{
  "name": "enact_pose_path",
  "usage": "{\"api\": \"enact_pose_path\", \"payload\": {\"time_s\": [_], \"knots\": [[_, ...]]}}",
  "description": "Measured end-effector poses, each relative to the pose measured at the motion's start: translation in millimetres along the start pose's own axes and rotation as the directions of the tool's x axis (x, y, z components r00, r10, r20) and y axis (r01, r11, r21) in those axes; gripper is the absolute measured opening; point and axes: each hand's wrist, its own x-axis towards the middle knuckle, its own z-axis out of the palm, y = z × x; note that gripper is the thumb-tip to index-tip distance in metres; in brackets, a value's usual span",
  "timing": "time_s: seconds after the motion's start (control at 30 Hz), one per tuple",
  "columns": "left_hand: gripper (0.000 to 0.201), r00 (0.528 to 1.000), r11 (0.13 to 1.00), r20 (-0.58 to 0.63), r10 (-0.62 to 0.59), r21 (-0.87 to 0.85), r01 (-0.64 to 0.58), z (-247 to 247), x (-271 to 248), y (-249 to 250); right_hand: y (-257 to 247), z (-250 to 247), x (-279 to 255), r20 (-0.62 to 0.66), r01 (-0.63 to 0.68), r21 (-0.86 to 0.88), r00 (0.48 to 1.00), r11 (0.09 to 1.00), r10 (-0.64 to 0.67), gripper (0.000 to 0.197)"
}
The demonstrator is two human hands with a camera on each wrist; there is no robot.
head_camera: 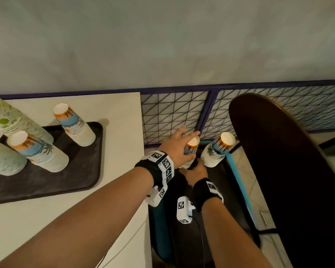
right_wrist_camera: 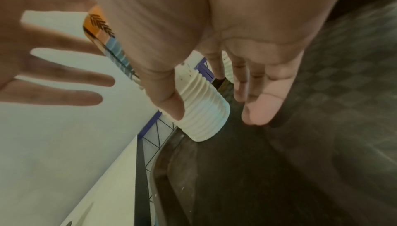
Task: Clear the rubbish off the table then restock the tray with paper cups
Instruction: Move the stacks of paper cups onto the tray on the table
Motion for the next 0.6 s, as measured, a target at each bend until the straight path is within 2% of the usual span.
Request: {"api": "enact_pose_path", "payload": {"time_s": [0.1,0.17,0.27,0.4,0.5,0.6], "knots": [[0.081,1.0,1.0,-0.019,0.022,-0.008,-0.022,13,8,2,-1,0,-4,0.002,0.038,-0.058,0.999,0.998,-0.038,0.105],[0.07,0.995,0.997,-0.101,0.004,-0.072,-0.012,18,9,3,-5,-3,-8,0.008,0.036,-0.078,0.999,0.996,-0.036,0.096],[0.057,0.979,0.993,-0.197,-0.054,-0.116,0.031,24,7,3,-5,-6,-8,0.003,0.066,-0.068,0.998,0.996,-0.066,0.099],[0.055,0.975,0.983,-0.211,-0.068,-0.184,0.029,26,-1,-4,-10,-1,-18,0.027,0.095,-0.086,0.995,0.992,-0.093,0.099],[0.062,0.972,0.962,-0.216,-0.088,-0.27,0.027,24,-13,-12,-11,3,-26,0.027,0.115,-0.103,0.993,0.988,-0.113,0.092],[0.092,0.967,0.907,-0.194,-0.165,-0.415,0.071,26,-27,-23,-10,2,-38,0.036,0.177,-0.068,0.984,0.982,-0.175,0.085]]}}
